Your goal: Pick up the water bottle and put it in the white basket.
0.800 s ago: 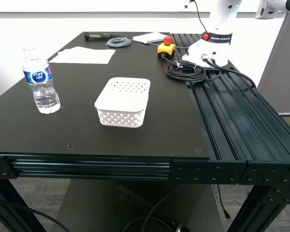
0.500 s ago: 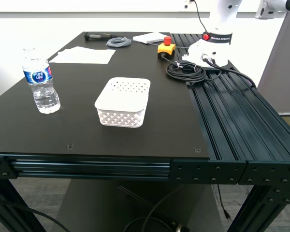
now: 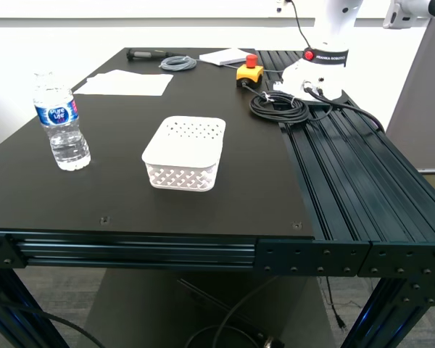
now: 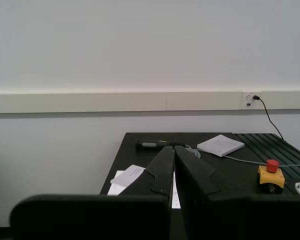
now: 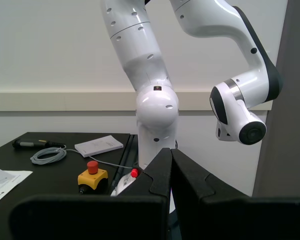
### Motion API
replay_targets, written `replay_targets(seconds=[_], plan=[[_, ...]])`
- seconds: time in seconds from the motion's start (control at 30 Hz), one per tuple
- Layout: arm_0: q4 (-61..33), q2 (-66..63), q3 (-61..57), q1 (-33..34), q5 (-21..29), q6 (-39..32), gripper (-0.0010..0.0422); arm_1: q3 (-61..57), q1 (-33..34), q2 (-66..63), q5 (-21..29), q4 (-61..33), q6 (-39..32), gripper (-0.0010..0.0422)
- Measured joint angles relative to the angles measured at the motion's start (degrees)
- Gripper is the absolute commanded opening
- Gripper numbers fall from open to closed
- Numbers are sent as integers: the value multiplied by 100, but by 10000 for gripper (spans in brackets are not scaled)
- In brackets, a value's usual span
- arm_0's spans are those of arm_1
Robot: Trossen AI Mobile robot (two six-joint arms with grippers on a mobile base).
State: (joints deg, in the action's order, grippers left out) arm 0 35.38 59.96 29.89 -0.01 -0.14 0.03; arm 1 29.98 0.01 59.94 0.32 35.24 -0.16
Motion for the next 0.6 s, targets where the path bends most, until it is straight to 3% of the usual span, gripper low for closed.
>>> replay_targets(seconds=[0.13, 0.4, 0.6], plan=[[0, 0, 0, -2, 0, 0, 1, 0, 0, 7, 0, -81, -52, 0], [0, 0, 0, -2, 0, 2, 1, -15, 0, 205, 0, -1102, -1379, 0], [0, 0, 0, 0, 0, 0, 1, -17, 0, 1110, -2, -1209, -1620, 0]])
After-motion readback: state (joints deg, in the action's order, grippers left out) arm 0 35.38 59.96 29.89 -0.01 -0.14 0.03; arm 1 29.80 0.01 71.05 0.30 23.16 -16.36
